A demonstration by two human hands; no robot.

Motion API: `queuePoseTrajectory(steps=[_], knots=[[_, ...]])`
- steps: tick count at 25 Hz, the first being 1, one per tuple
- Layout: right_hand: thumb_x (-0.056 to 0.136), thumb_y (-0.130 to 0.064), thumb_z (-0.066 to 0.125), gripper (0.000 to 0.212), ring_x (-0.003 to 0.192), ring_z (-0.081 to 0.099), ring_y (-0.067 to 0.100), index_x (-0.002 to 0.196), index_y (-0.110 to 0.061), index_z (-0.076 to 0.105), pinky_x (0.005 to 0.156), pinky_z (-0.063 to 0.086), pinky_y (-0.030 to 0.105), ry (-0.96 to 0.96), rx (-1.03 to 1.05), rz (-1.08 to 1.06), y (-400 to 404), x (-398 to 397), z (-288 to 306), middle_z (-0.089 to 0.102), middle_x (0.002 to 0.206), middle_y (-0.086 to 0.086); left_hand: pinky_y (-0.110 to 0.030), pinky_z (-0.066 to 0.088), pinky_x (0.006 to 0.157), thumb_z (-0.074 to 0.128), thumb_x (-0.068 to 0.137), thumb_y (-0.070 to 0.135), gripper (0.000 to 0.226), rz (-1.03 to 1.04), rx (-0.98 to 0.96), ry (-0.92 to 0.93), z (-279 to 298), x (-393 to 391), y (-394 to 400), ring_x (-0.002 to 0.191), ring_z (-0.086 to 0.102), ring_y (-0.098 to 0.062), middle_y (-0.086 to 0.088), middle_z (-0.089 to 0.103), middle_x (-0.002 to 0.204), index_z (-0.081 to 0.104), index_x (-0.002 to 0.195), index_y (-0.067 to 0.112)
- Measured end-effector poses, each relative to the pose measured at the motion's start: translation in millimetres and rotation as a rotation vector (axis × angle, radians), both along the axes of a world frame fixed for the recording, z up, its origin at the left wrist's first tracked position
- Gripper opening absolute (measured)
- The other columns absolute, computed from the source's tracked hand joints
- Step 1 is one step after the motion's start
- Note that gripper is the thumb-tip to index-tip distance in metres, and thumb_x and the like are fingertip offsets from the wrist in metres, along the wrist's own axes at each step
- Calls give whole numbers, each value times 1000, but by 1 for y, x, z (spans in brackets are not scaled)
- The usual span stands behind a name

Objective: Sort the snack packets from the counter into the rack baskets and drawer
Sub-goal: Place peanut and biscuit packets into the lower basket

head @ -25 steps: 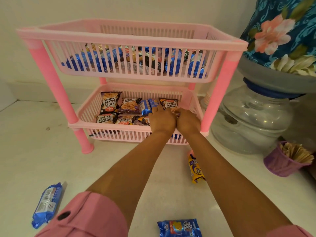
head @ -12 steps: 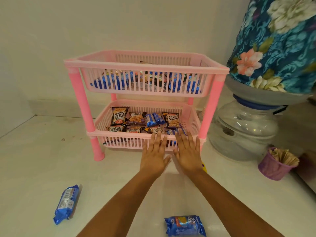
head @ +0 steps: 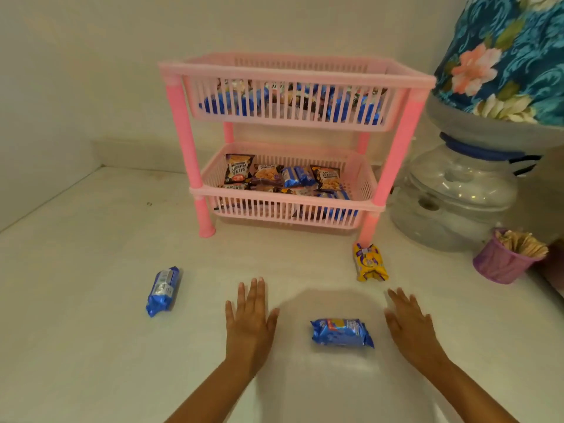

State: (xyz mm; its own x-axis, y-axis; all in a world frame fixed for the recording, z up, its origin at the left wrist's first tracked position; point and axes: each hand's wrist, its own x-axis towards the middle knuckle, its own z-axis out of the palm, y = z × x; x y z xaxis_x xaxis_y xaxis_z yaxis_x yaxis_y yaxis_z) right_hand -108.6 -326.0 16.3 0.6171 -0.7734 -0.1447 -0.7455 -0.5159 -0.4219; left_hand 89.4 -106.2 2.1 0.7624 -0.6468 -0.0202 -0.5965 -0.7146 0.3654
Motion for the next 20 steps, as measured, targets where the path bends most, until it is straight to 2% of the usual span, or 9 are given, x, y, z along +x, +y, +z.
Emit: queuePoseTrajectory(steps=[2,6,12,16,20], knots=[[100,-28,33,50,147,6,20,148,-19,21,118,8,45,37,-46,26,9,-15,-13,13,159,1,-42,-8,118,13,97,45,61,23,66,-24,-10,-10,11,145,-14,-19,2,-9,159,-15,146,20],[99,-32,32,49,146,13,18,147,-21,26,118,13,41,48,-228,35,15,-19,-19,21,157,-1,-43,-5,118,10,97,44,57,-13,166,-68,-15,-12,11,146,-11,-20,2,-7,159,-9,147,24],[98,-32,33,49,146,14,18,146,-22,27,118,11,42,80,-230,22,10,-19,-24,22,157,-1,-43,-2,119,12,97,43,56,-6,188,-100,-14,-15,9,146,-9,-20,2,-5,159,-4,147,24],[98,-34,30,50,146,13,19,147,-21,25,119,9,43,95,-243,45,12,-19,-24,21,157,0,-44,0,118,18,97,40,59,112,130,-181,-7,-28,16,146,-6,-24,-3,-3,159,-5,147,19],[98,-33,30,50,146,13,20,146,-21,25,118,8,44,96,-221,74,13,-21,-27,21,157,1,-43,3,120,18,97,40,59,141,123,-107,-9,-51,30,147,-4,-23,-3,0,159,-3,148,17]])
